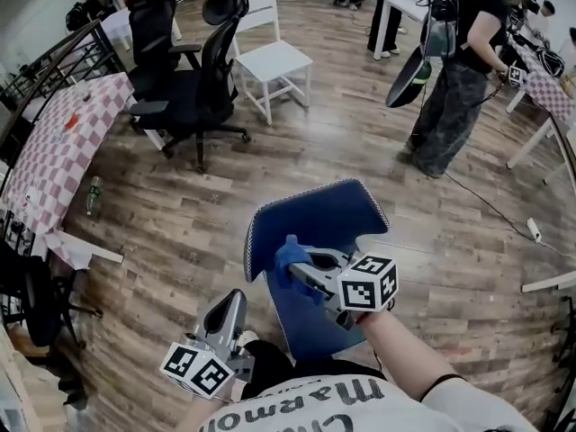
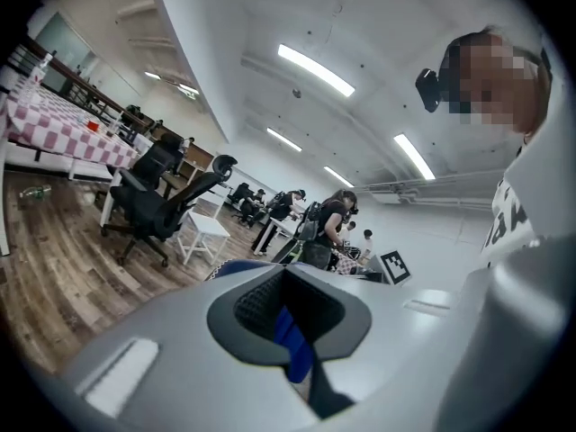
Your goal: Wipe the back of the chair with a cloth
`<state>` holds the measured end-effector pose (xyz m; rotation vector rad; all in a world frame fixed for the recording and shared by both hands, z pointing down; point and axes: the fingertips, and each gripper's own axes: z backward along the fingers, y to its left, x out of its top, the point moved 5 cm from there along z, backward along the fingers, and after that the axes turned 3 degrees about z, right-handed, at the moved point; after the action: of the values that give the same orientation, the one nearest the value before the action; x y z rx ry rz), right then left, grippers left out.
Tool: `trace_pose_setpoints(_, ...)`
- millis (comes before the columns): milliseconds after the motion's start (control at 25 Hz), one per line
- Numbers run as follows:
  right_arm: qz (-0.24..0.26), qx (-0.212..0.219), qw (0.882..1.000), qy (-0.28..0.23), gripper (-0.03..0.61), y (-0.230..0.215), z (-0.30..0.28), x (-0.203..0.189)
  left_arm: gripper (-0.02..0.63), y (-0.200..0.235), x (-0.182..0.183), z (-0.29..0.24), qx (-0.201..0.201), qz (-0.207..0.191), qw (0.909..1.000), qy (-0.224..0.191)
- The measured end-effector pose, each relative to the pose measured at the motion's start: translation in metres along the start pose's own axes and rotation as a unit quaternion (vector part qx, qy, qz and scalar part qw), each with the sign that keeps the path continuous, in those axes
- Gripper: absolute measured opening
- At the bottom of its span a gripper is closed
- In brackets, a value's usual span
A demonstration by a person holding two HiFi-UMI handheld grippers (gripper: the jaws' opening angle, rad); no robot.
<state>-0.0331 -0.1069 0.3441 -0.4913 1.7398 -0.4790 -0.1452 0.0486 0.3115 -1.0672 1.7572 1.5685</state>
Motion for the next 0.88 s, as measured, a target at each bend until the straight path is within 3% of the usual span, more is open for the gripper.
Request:
trace_pose_setpoints(200, -0.012, -0.003, 1.0, 0.011, 0.051, -0.025, -0.027, -0.001, 0.003, 0.01, -0.001, 0.022, 0.056, 0.007, 0.9982, -0.018)
trace_pose_setpoints(400, -0.013, -0.017, 1.0, 0.011, 0.051, -0.042, -0.056, -0.003, 0.003, 0.027, 0.002, 0.035, 0.088, 0.018, 0.9956, -0.027)
trace_pose_setpoints(880, -0.028, -0.039, 0.998, 0.046, 0.051, -0.067, -0.085, -0.029, 0.003, 0.039, -0.025, 0.031, 0.093, 0.036, 0.9948, 0.021)
